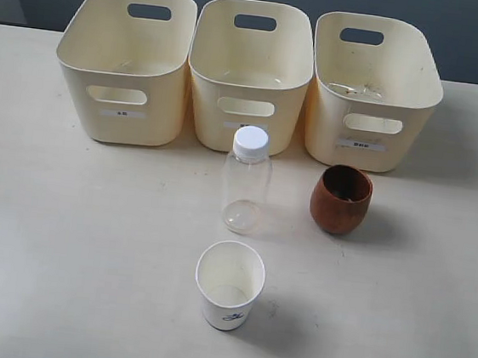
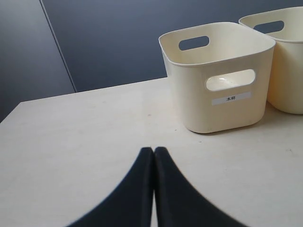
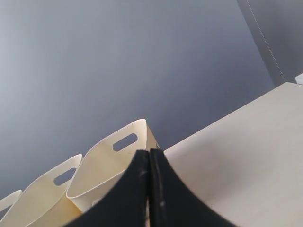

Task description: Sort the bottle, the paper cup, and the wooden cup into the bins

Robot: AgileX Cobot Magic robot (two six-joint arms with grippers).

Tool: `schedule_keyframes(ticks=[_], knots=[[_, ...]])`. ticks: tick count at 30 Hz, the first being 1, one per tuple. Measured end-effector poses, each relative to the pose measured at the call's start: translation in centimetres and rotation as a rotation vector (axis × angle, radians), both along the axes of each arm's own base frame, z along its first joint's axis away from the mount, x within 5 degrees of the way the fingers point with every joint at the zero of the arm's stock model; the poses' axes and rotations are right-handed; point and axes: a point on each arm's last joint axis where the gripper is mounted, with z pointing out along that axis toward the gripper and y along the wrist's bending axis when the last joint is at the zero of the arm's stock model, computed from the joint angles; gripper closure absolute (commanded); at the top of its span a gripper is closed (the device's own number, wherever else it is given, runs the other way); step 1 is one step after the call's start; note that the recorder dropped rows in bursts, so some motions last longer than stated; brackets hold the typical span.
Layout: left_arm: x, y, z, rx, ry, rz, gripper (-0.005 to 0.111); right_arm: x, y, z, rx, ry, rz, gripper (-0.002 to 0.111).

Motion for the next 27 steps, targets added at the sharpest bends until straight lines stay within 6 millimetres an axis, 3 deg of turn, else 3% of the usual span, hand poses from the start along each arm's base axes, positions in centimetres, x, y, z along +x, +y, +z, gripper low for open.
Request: schedule_keyframes(ticks=[27], knots=[[0.0, 0.0, 0.0, 0.006, -0.002, 0.000, 0.107, -0.1, 0.0, -1.6, 0.035, 0.178, 0.002, 0.109]])
